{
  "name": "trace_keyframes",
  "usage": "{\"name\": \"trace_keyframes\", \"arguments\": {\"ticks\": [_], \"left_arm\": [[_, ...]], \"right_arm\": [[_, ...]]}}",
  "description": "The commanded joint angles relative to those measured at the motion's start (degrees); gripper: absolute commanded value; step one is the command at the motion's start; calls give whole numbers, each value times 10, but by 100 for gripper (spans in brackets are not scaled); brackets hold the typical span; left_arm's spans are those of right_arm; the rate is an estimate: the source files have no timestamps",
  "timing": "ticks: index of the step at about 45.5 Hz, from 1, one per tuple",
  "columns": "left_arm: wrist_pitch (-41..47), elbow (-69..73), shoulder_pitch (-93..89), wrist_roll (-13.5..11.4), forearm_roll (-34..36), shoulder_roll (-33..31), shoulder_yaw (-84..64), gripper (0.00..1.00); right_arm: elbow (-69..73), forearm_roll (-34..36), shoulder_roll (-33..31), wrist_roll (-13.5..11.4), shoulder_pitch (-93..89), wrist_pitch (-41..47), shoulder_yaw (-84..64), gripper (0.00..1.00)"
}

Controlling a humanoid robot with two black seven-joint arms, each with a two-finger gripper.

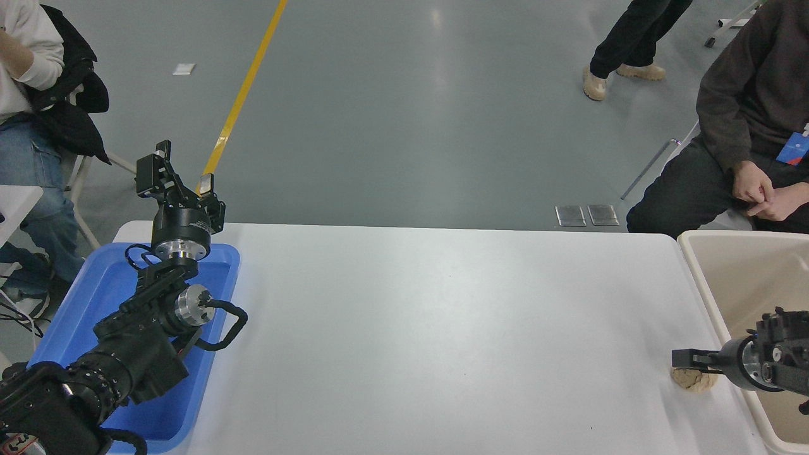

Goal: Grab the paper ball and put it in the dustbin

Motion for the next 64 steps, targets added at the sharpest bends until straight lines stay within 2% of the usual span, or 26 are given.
{"name": "trace_keyframes", "arguments": {"ticks": [1, 3, 7, 10, 11, 17, 21, 30, 38, 50, 64], "left_arm": [[0, 0, 0, 0, 0, 0, 1, 100], [0, 0, 0, 0, 0, 0, 0, 100], [0, 0, 0, 0, 0, 0, 0, 100], [0, 0, 0, 0, 0, 0, 1, 100], [0, 0, 0, 0, 0, 0, 0, 100], [0, 0, 0, 0, 0, 0, 0, 100], [0, 0, 0, 0, 1, 0, 0, 100], [0, 0, 0, 0, 0, 0, 0, 99], [0, 0, 0, 0, 0, -1, 1, 100], [0, 0, 0, 0, 1, -1, 1, 100], [0, 0, 0, 0, 0, -1, 1, 100]], "right_arm": [[-11, 0, 5, 1, -21, -1, 28, 48], [-11, 0, 5, 1, -21, -1, 27, 36], [-8, 0, 4, 2, -19, 0, 28, 21], [-5, 0, 1, 4, -14, 2, 27, 2], [-3, 1, 1, 4, -14, 3, 27, 0], [7, -1, -9, 7, 16, 12, 23, 0], [44, -5, -50, 7, 56, 21, 17, 0], [173, -97, -167, 0, 190, 85, 16, 0], [214, -128, -212, 2, 328, 177, -34, 0], [240, -127, -197, 7, 580, 291, -175, 0], [245, -127, -168, 7, 696, 367, -230, 0]]}}
